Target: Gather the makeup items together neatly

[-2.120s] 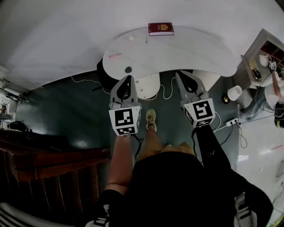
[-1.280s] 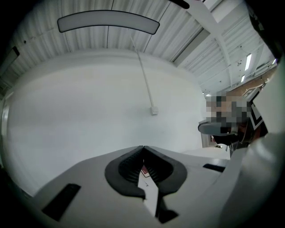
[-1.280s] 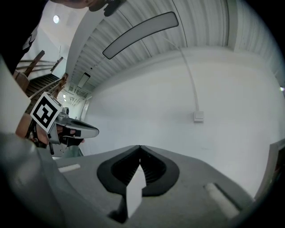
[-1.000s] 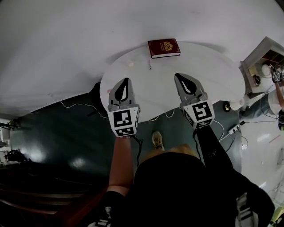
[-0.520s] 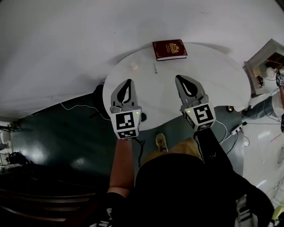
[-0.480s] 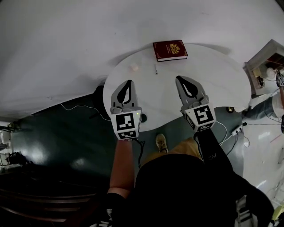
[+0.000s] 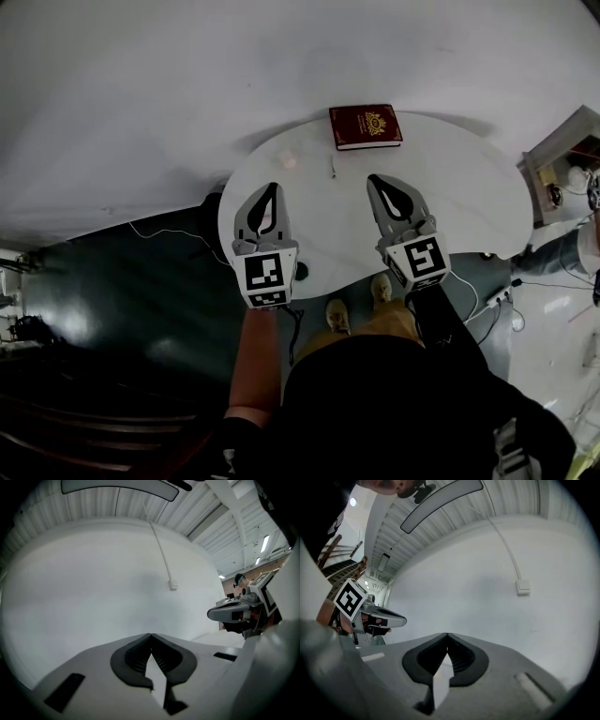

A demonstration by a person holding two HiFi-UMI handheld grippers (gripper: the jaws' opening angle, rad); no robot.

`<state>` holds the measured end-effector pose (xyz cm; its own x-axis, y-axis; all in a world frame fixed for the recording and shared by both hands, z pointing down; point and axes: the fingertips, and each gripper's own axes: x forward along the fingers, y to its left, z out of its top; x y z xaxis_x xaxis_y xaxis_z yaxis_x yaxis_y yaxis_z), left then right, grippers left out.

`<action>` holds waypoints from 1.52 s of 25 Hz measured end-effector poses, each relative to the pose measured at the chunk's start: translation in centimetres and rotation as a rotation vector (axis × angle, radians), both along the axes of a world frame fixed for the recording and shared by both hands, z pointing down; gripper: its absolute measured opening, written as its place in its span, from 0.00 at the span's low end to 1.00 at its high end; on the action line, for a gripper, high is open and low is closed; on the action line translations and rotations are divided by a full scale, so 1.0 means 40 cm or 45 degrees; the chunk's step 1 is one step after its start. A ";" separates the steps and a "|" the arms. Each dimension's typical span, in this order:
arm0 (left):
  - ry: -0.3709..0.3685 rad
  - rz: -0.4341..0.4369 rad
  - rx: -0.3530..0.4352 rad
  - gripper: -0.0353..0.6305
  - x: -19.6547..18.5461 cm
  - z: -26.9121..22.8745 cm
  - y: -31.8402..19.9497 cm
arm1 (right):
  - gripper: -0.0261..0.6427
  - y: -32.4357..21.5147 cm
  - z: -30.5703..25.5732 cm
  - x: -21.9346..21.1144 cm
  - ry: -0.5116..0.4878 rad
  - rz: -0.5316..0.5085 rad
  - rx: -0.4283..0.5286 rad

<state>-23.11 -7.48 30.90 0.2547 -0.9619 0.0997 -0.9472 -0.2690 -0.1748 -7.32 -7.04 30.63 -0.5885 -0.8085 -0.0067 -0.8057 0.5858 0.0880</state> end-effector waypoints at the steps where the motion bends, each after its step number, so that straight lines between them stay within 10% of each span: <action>1: 0.000 -0.011 0.002 0.07 0.002 -0.004 -0.006 | 0.05 -0.010 -0.005 -0.002 -0.003 -0.019 0.007; 23: 0.001 -0.248 0.008 0.07 0.236 0.000 -0.136 | 0.05 -0.245 0.043 0.216 -0.043 -0.287 -0.037; 38: -0.001 -0.317 -0.003 0.07 0.195 0.008 -0.172 | 0.05 -0.299 0.044 0.183 -0.044 -0.333 -0.034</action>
